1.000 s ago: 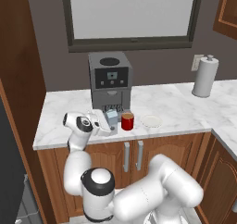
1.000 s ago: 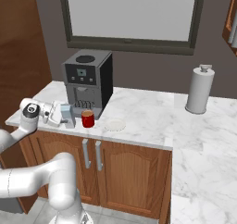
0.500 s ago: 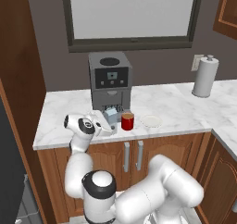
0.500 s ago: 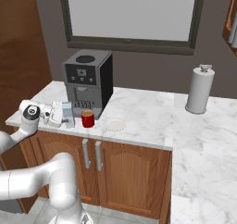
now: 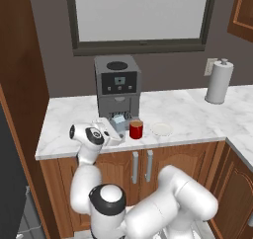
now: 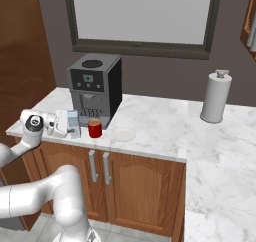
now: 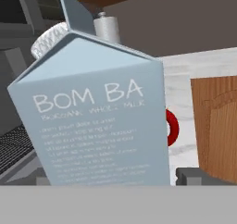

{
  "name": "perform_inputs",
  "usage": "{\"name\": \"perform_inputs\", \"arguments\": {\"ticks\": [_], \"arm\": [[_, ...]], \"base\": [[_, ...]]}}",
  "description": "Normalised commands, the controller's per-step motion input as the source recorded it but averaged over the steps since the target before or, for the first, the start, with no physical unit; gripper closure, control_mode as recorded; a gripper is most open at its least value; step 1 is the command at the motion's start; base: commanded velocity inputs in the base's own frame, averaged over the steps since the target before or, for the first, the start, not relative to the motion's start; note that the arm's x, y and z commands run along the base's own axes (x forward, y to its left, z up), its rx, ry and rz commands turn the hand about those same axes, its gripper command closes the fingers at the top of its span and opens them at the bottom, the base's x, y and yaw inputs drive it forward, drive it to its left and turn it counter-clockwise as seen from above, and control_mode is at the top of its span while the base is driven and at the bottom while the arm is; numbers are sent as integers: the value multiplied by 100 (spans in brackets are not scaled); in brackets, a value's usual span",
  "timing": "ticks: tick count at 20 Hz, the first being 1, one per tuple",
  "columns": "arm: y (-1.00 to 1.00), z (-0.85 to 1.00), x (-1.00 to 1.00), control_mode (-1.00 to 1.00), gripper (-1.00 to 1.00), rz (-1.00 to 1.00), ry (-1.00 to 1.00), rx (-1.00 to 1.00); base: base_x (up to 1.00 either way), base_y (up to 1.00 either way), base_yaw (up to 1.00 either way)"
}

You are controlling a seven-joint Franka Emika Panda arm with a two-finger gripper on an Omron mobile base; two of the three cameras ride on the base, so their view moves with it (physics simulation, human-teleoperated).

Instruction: Take a sugar cube from the saucer and place it inside the coffee. Then, grab milk from the fridge and place it next to the coffee on the counter to sweeten the coffee.

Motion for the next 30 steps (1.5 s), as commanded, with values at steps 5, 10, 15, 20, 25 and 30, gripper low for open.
{"name": "perform_inputs", "arguments": {"ticks": [5, 10, 15, 20, 25, 30], "arm": [[25, 2, 0, -100, -100, 1, 0, 0], [34, 1, -7, -100, -100, 0, -2, 0], [9, 13, -33, -100, -100, 0, -5, 0], [0, 46, -80, -100, -100, 0, -10, 0], [6, 87, -94, -100, -100, 0, -14, 0], [-3, 100, -100, -100, -100, 0, -17, 0]], "base": [[0, 0, 0], [0, 0, 0], [0, 0, 0], [0, 0, 0], [0, 0, 0], [0, 0, 0]]}}
